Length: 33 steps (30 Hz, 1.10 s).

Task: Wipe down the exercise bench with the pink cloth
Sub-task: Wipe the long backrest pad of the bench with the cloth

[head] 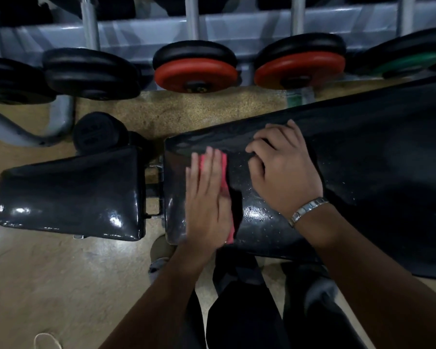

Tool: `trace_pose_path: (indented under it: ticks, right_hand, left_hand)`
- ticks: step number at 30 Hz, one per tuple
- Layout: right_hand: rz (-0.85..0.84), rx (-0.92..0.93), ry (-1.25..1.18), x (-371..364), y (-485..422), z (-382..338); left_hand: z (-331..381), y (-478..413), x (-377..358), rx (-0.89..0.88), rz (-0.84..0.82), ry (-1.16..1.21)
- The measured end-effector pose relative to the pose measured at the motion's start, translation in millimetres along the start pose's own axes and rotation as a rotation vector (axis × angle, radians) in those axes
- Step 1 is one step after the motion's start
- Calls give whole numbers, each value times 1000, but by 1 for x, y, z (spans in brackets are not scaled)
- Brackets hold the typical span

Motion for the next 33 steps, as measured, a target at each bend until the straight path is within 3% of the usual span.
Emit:
trace_pose_path:
  ticks: [3,7,9,15,21,27,33]
  right_hand:
    - [5,6,-39,1,1,1]
    - [16,13,-187,18,1,3]
    - [38,16,-103,31,8,6]
    - [-56,-31,118,32,33,23]
    - [-78,-38,117,30,35,24]
    - [-80,-50,118,29,35,23]
    - [-73,-59,115,30,33,22]
  left_hand:
    - [-19,29,-3,-82,-56,-54]
    - [-33,-9,14,128,17,48]
    - [-23,-41,22,184,46,85]
    - [-7,-35,19,-93,-71,-29]
    - [-21,-79,35,129,-37,-14]
    - [-6,-39,26,-172,-142,-65]
    - [-18,-80,38,67,-45,-21]
Point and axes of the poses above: each hand's wrist, its own y-axis away from the middle knuckle, its own x-axis out of the back of the hand, z = x × y, the point moved 5 cm from there along -y, towards the middle knuckle, and after that the axes turned 14 degrees about -z, right-handed, at the moved point
